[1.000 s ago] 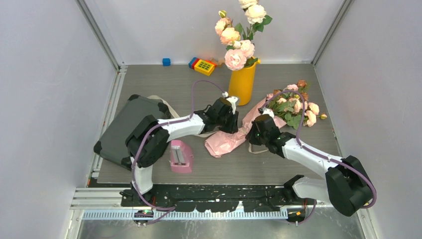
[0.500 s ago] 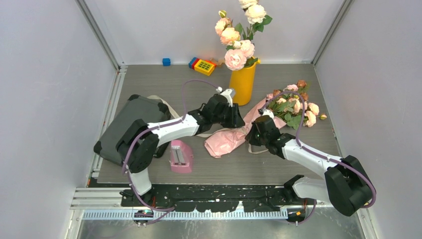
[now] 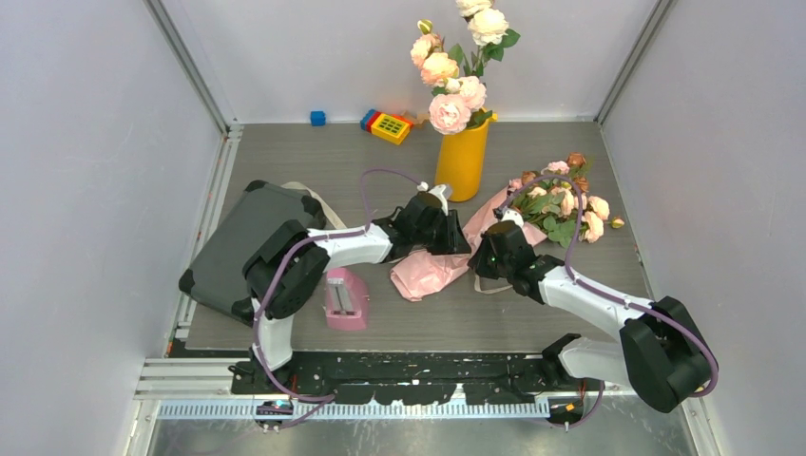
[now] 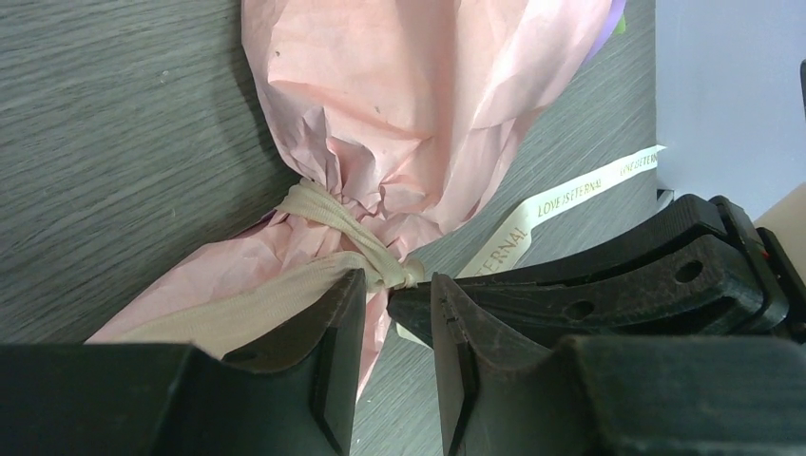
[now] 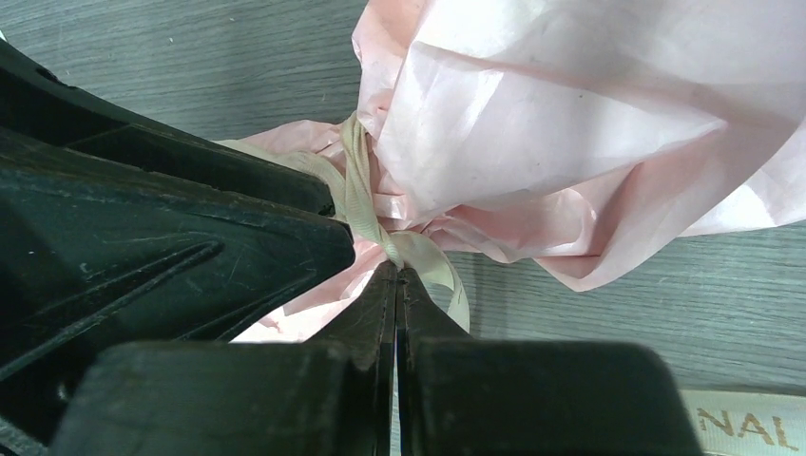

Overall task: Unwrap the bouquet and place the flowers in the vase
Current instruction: Untie the ribbon from the wrapping paper.

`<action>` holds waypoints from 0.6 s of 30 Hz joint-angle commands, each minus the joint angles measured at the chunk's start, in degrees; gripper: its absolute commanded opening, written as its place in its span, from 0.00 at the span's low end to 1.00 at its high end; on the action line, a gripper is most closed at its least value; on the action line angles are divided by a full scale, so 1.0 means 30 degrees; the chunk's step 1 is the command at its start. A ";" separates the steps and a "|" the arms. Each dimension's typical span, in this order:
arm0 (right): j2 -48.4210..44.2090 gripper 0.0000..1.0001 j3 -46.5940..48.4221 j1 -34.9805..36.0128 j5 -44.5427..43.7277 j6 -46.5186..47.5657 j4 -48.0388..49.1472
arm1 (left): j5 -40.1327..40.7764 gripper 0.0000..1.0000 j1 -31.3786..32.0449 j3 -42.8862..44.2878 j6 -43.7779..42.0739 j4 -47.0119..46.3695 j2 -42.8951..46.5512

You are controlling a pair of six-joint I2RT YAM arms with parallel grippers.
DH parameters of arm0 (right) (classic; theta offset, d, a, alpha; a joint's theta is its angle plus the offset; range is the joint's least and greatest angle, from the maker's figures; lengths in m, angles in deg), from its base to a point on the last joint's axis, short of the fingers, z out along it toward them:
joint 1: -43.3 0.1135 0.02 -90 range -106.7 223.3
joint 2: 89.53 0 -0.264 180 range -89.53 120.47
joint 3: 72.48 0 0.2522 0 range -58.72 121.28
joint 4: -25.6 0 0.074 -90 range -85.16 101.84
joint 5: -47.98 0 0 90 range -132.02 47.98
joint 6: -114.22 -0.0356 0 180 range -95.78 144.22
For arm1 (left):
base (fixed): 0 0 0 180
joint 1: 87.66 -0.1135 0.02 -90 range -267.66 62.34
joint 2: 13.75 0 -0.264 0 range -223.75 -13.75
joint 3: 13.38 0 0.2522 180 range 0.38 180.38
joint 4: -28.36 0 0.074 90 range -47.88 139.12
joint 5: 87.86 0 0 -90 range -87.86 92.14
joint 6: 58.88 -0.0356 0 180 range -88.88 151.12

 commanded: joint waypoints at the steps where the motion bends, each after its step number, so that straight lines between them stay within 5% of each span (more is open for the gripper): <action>1: -0.0332 0.03 -0.0205 0.0000 0.0161 -0.0157 0.0706 | 0.0363 0.33 0.0061 -0.0151 0.0028 -0.1056 -0.0274; 12: -0.0083 0.03 -0.0169 -0.0001 0.0356 0.0056 0.0851 | 0.0363 0.30 0.0061 0.0538 -0.0034 -0.0713 -0.1412; 18: -0.0112 0.00 -0.0135 0.0000 0.0058 0.0236 0.0427 | 0.0400 0.17 0.0039 0.0893 -0.0194 -0.0521 -0.1562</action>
